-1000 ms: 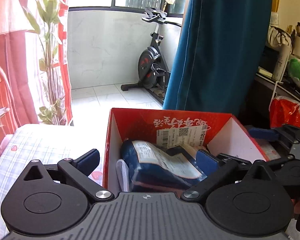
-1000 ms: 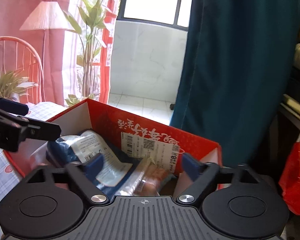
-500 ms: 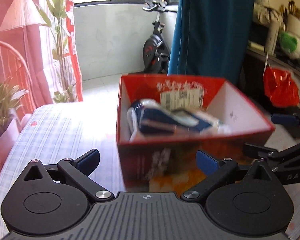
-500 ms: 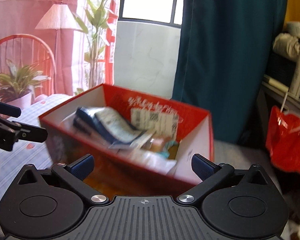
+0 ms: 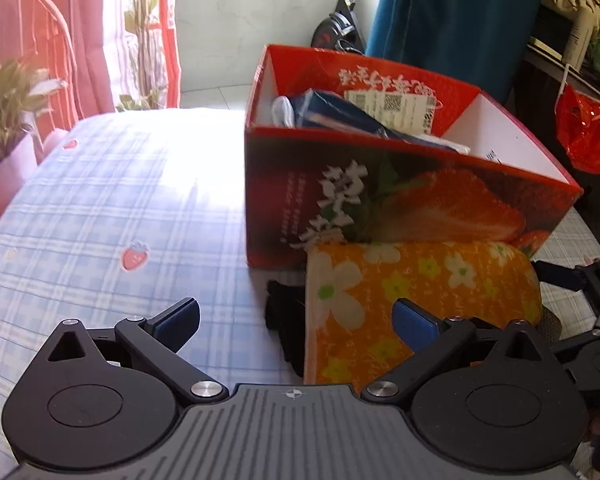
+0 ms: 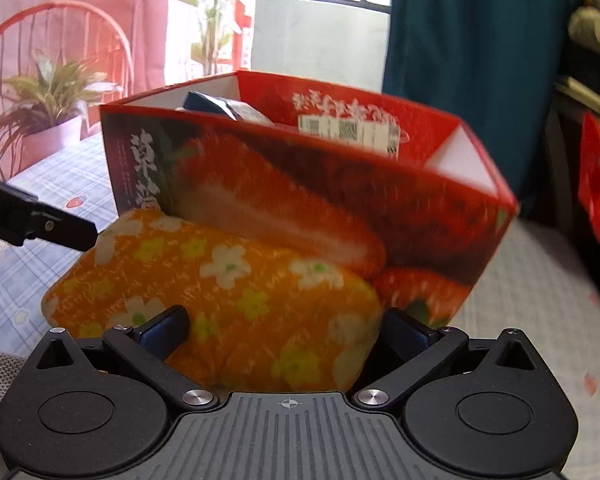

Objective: Organize soft objects
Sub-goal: 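Move both grippers onto the orange floral-wrapped pastry beside the box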

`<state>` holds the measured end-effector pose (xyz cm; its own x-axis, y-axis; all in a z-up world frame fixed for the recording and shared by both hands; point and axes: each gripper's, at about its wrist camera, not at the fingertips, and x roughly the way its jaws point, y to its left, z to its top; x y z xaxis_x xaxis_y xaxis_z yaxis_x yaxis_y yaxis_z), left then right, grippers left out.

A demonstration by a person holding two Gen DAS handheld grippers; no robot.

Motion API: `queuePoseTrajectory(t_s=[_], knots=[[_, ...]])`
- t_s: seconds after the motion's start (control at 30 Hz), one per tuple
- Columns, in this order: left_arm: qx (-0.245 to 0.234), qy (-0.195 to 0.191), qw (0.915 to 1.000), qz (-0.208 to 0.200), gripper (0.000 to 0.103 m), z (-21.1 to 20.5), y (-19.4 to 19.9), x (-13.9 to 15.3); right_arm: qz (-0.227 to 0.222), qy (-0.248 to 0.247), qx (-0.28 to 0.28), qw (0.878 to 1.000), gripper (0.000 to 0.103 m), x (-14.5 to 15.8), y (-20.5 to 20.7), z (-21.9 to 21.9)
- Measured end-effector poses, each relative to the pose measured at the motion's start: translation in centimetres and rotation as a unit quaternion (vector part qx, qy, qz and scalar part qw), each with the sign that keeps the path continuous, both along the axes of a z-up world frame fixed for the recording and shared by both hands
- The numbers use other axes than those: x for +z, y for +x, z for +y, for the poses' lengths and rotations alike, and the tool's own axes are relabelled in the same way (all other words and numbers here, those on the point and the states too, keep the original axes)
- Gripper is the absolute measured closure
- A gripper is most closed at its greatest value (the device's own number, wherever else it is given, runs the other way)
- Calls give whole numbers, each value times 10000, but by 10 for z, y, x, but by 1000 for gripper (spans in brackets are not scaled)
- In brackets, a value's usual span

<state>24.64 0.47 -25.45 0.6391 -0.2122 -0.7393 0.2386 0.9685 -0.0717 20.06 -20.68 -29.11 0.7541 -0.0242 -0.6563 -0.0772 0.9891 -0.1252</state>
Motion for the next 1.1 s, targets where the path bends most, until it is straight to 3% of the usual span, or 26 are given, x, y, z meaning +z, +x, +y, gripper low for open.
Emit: queuePoseTrajectory(t_s=[0.17, 0.3, 0.4, 0.53, 0.63, 0.77, 1.1], knots=[[-5, -69, 9999, 135, 0, -4, 0, -16, -206, 538, -184, 9982, 1, -18, -8, -14], [146, -257, 9995, 95, 0, -2, -3, -21, -532, 559, -97, 9970, 1, -29, -17, -17], [111, -528, 9985, -6, 3, 2, -10, -23, -528, 704, -107, 9961, 0, -29, -16, -21], [-38, -669, 9978, -9, 15, 0, -14, -28, -510, 781, -113, 9956, 0, -29, -16, -23], [-276, -696, 9972, 73, 31, -6, -15, -33, -572, 672, -123, 9960, 0, -29, -18, -20], [-336, -687, 9971, 40, 37, -10, -14, -40, -598, 571, -124, 9965, 0, -28, -18, -18], [-513, -864, 9949, -77, 37, -2, -15, -60, -534, 723, -122, 9959, 0, -30, -16, -22]])
